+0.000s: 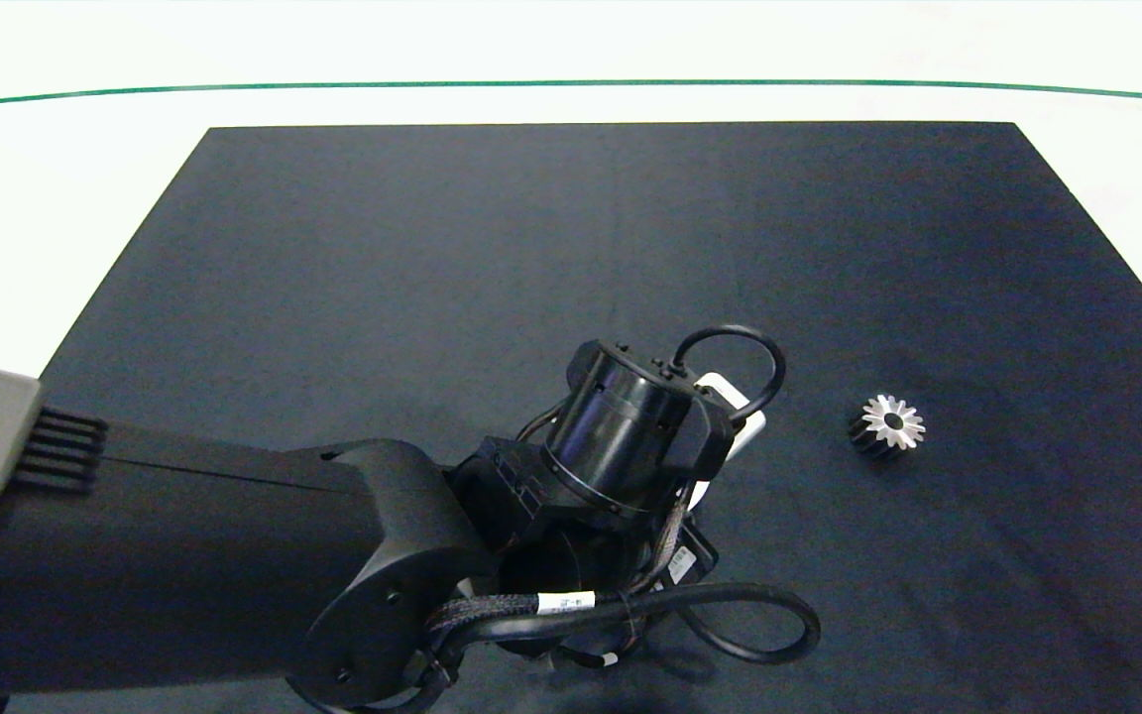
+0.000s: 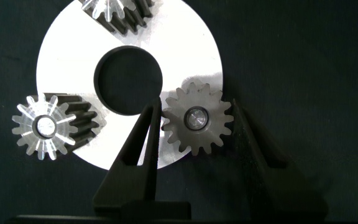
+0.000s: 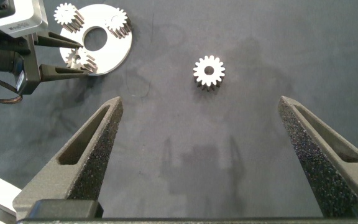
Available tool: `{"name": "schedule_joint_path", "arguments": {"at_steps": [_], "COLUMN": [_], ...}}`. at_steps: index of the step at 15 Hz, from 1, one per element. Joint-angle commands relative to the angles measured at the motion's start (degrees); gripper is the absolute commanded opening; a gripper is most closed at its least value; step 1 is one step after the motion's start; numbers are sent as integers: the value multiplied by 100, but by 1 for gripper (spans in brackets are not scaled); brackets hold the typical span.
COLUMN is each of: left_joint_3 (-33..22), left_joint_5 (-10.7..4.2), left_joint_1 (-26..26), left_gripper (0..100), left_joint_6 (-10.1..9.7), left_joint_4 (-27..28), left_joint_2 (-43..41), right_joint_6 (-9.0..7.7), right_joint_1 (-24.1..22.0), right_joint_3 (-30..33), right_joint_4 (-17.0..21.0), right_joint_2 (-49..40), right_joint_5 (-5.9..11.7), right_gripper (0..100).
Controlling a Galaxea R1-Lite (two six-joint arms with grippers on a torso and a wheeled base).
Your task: Remove an incorrectly installed larger gear and replace it with the correct smaller gear
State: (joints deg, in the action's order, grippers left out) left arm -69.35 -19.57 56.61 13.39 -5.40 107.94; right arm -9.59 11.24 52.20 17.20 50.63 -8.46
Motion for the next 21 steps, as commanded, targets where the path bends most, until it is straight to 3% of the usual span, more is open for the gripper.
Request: {"name": "schedule_joint_path", "arguments": {"at_steps": [1, 6, 11, 16, 21], "left_joint_3": [18, -34, 229, 1011, 1038], "left_joint_5": [-3, -3, -3, -3, -12], "left_joint_1": [25, -142, -862, -2119, -3596], "left_gripper": [100, 100, 100, 100, 100], "left_joint_6": [-20, -47, -161, -143, -161], "left_joint_4": [4, 13, 65, 215, 1252], "left_joint_2": [8, -212, -1134, -2796, -4527], "right_joint_6": [-7, -7, 10, 45, 10], "right_joint_1": [10, 10, 1, -131, -869], "right_joint_3": [1, 9, 9, 1, 9], "right_joint_4": [20, 11, 11, 38, 134], "right_joint_2": [9, 0, -106, -405, -1116], "right_joint_5": [-7, -15, -15, 117, 319], "right_gripper": [100, 100, 100, 100, 100]}}
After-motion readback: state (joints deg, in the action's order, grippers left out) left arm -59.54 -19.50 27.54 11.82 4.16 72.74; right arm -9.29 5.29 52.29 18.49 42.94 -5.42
